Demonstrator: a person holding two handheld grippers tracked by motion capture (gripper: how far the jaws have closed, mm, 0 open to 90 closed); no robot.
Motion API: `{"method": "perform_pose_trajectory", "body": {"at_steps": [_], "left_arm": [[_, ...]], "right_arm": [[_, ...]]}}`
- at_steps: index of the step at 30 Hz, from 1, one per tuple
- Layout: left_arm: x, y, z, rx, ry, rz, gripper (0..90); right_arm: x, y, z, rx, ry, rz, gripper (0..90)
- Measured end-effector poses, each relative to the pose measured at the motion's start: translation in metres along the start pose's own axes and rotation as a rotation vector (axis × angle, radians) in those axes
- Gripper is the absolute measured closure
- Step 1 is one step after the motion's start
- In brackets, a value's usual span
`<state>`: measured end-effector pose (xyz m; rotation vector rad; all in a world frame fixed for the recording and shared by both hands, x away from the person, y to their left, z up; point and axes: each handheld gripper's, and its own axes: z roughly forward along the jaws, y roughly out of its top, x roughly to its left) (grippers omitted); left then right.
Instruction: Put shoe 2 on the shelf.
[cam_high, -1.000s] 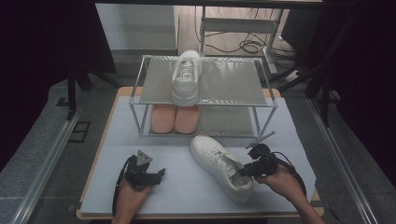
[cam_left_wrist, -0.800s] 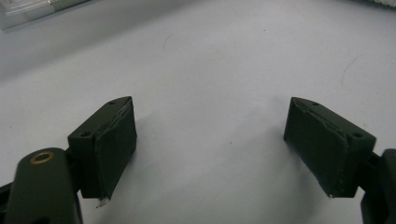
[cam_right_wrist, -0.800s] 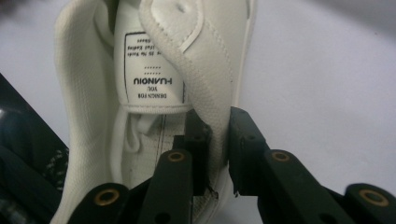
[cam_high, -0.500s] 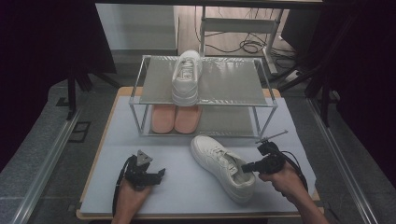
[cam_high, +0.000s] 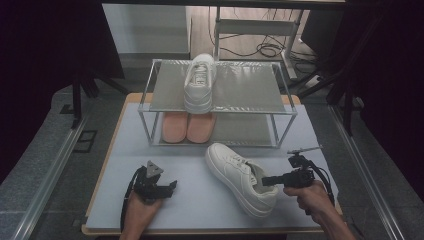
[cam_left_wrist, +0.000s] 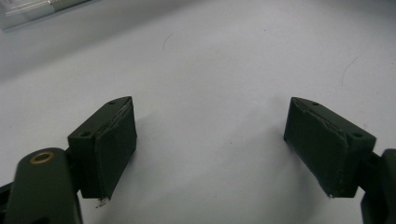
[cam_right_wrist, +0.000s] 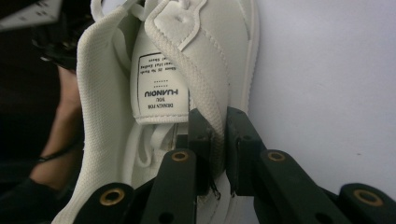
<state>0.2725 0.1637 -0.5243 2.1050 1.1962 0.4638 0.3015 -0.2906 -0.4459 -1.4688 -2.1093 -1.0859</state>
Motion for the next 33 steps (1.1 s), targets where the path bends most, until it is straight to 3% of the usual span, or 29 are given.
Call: {"method": "perform_pose_trajectory", "body": {"at_steps": [7,33], "left_arm": [[0.0,0.0,0.0,0.0,0.0,-0.001,17.1],[0.0,0.0,0.0,-0.003,0.0,-0.001,17.1]], "right_arm": [[0.002,-0.004,-0.012,-0.056,0.075,0.027,81.5],[0.014,0.004,-0.043,-0.164,0.201,0.081,81.0]]}}
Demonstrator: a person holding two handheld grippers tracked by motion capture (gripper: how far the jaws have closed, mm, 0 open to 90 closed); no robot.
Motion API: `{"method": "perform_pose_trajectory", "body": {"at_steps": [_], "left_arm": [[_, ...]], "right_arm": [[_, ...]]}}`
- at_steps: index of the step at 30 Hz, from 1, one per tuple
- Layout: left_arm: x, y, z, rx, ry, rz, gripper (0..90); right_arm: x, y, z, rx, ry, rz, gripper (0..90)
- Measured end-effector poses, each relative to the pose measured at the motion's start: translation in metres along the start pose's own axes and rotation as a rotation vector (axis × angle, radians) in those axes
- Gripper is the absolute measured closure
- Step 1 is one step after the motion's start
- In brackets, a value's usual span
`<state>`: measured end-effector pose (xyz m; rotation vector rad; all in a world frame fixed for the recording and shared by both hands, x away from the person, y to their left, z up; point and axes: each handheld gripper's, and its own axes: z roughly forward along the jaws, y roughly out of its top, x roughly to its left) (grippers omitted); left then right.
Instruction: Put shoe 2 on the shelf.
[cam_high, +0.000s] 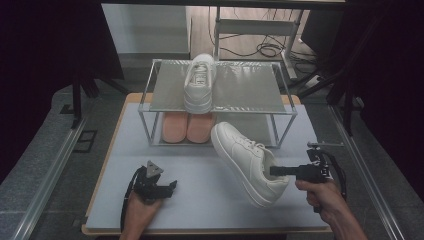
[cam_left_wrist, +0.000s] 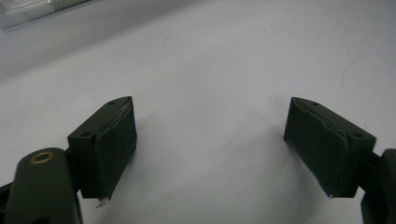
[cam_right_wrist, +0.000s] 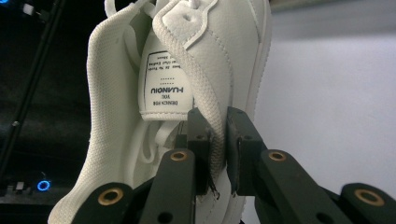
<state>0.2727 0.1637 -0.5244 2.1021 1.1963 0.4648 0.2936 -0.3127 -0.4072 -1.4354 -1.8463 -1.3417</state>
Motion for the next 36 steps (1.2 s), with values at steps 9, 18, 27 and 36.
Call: {"method": "perform_pose_trajectory", "body": {"at_steps": [9,18,27,36], "left_arm": [[0.0,0.0,0.0,0.001,0.001,0.001,17.1],[0.0,0.0,0.0,0.003,0.0,0.003,17.1],[0.0,0.0,0.0,0.003,0.0,0.002,17.1],[0.0,0.0,0.0,0.002,-0.001,0.001,17.1]], "right_arm": [[0.011,0.004,-0.01,-0.028,0.051,0.008,81.0],[0.022,0.006,-0.016,-0.038,0.088,0.012,81.0],[0.032,0.011,-0.024,-0.071,0.137,0.026,80.9],[0.041,0.022,-0.031,-0.136,0.166,0.036,80.8]]}}
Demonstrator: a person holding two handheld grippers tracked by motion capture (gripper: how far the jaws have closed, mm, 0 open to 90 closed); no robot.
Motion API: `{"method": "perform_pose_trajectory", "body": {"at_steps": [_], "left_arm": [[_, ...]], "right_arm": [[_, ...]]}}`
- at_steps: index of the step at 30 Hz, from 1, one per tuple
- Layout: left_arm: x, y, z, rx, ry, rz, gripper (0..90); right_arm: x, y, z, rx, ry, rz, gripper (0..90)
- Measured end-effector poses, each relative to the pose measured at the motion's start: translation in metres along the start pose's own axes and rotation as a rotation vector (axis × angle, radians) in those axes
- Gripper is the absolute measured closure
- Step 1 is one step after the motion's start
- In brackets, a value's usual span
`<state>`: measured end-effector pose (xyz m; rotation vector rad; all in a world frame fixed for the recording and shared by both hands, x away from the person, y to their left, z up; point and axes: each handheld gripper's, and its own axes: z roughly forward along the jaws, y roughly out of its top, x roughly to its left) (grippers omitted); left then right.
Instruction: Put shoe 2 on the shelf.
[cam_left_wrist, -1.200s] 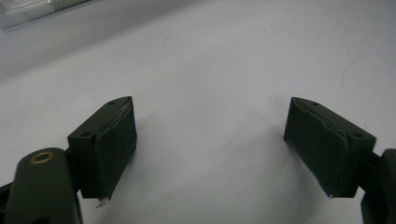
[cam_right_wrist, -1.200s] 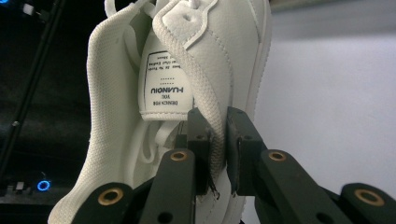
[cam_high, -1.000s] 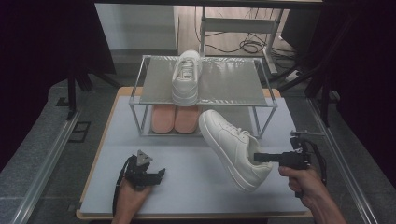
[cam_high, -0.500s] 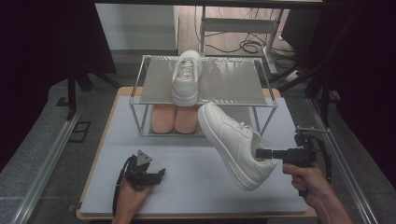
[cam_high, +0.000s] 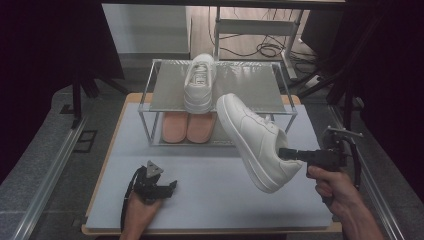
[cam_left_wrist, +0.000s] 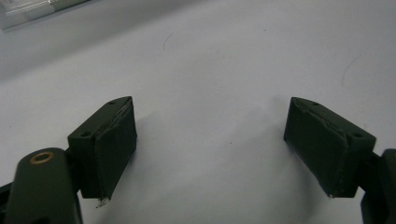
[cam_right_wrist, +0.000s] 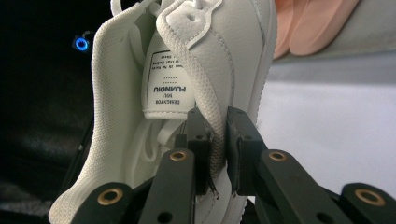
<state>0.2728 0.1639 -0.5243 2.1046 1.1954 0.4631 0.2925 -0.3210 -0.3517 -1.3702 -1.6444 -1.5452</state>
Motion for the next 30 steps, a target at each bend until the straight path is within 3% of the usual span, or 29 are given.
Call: {"method": "perform_pose_trajectory", "body": {"at_steps": [10,23,30], "left_arm": [[0.0,0.0,0.0,0.001,0.001,0.001,17.1],[0.0,0.0,0.0,-0.001,0.001,0.0,17.2],[0.0,0.0,0.0,-0.001,0.001,0.0,17.1]], "right_arm": [[-0.001,0.015,0.006,-0.078,-0.019,0.016,80.8],[-0.009,0.038,0.028,-0.188,-0.004,0.044,80.5],[-0.013,0.052,0.042,-0.23,-0.019,0.059,80.3]]}}
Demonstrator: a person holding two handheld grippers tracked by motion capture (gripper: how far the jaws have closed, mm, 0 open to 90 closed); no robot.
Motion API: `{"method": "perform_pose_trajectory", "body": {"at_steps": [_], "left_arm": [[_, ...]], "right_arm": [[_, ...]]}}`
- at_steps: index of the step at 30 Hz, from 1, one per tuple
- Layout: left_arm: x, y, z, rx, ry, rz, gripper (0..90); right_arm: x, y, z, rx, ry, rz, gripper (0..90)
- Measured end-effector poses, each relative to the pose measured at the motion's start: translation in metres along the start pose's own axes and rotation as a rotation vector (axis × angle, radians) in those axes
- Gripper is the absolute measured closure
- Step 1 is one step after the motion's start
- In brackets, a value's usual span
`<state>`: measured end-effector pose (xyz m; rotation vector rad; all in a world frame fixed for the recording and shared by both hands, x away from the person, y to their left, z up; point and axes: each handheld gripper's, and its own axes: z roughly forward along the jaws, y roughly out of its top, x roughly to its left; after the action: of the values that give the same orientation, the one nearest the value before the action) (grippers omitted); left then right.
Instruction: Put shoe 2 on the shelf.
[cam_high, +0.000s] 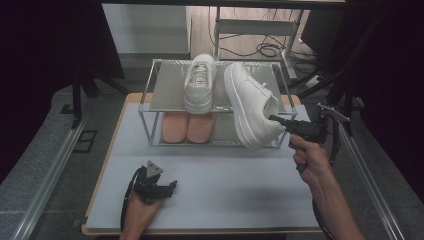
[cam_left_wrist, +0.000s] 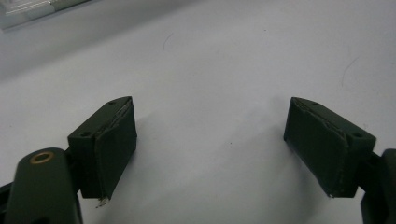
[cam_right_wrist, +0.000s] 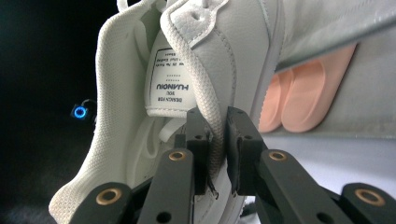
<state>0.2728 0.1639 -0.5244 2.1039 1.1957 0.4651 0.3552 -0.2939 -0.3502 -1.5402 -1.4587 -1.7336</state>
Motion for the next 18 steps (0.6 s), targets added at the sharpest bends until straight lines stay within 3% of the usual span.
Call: {"method": "perform_pose_trajectory", "body": {"at_steps": [18], "left_arm": [[0.0,0.0,0.0,-0.002,0.001,0.001,17.2]], "right_arm": [[-0.012,0.036,0.049,-0.104,-0.067,0.046,80.0]]}}
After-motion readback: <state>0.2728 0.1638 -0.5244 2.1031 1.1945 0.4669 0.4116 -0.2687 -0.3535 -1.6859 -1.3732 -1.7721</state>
